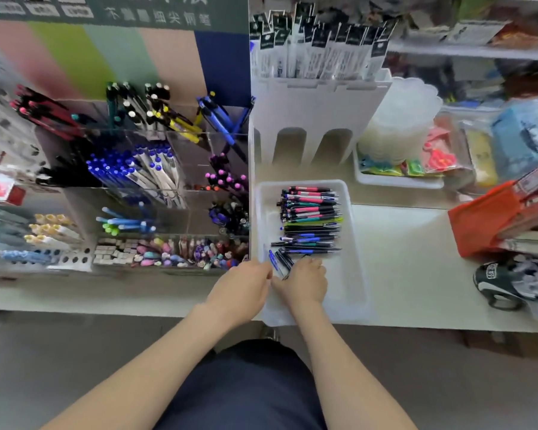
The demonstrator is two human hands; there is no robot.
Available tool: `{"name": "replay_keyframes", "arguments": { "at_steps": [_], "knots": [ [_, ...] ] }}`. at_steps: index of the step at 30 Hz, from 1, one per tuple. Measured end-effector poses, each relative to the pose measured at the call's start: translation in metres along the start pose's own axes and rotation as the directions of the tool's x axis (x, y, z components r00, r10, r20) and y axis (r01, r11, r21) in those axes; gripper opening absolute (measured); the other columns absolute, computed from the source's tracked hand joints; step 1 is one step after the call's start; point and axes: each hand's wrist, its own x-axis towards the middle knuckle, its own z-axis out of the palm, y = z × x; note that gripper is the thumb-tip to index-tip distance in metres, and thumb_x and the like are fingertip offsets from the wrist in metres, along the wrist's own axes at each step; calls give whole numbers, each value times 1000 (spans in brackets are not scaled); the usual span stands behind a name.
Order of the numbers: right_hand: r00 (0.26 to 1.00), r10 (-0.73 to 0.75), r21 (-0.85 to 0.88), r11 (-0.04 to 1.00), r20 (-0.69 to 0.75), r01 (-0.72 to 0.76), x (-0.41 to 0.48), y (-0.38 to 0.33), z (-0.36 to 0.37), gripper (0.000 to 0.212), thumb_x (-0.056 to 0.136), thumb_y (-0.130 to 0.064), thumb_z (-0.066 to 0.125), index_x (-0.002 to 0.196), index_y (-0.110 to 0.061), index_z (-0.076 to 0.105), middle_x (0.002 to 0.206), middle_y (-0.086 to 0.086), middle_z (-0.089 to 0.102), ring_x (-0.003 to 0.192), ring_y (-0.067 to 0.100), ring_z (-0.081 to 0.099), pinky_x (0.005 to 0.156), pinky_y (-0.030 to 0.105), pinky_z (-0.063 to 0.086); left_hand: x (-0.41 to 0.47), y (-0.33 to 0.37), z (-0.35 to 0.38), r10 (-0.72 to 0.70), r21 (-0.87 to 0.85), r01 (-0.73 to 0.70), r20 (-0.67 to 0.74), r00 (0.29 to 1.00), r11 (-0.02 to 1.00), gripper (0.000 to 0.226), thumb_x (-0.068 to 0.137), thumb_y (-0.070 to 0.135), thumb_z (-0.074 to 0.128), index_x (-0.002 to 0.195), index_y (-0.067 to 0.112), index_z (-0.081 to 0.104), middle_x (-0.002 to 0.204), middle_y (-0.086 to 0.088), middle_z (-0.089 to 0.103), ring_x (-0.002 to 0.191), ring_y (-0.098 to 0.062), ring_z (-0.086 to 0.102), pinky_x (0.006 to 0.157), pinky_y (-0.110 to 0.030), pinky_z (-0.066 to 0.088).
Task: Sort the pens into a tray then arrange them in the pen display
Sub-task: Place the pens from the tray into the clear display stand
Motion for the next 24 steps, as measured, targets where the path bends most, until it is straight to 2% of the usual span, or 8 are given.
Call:
{"name": "replay_keyframes", "arguments": {
  "at_steps": [4,10,13,15,17,19,20,24],
  "knots": [
    [995,-77,24,997,67,76,7,12,-5,32,98,-19,60,126,-5,57,125,16,61,113,35,63,84,37,53,4,5,9,-39,7,39,-22,999,999,26,100,12,48,120,13,66,113,-9,69,103,-35,68,85,-49,56],
    [944,-308,-167,931,118,325,21,43,-25,30,96,5,51,122,-9,59,124,14,62,112,37,63,81,40,48,12,12,22,-75,64,75,2,997,995,28,100,3,48,122,6,65,126,-10,63,104,-32,66,88,-47,55],
    [893,-450,-234,870,-21,433,26,51,-29,37,80,9,69,111,-10,64,111,13,60,102,37,61,74,41,46,13,15,27,-83,69,83,1,997,994,29,100,1,49,123,5,64,124,-8,62,104,-30,66,87,-41,54],
    [872,-470,-252,868,-137,428,32,54,-22,55,63,8,80,112,-10,63,107,13,57,96,35,57,72,39,46,15,17,27,-86,82,84,21,996,993,26,99,0,48,119,5,64,118,-9,61,103,-31,65,86,-41,53],
    [854,-502,-241,853,-135,463,38,55,-14,71,72,-1,79,138,-11,56,132,16,54,118,37,53,91,44,48,19,17,25,-85,92,80,49,995,993,25,98,-1,47,117,5,64,116,-11,61,103,-33,64,87,-43,53],
    [837,-541,-258,822,-77,508,43,58,-7,73,87,-10,72,154,-12,44,153,19,43,137,40,45,108,50,44,22,16,23,-88,89,81,73,993,993,29,97,-1,47,121,4,63,119,-13,63,104,-34,65,90,-47,54],
    [836,-546,-279,813,-59,511,44,59,-4,70,91,-15,72,155,-13,44,153,18,43,135,39,46,108,51,45,24,16,23,-91,99,83,85,992,992,30,98,-1,47,123,4,63,121,-14,63,104,-35,65,90,-47,55],
    [857,-514,-323,818,-41,475,44,61,4,58,87,-25,78,138,-13,54,127,11,54,104,34,54,81,45,49,25,19,24,-94,161,77,101,990,984,31,99,1,47,126,7,61,119,-14,61,100,-35,66,87,-46,56]
  ]
}}
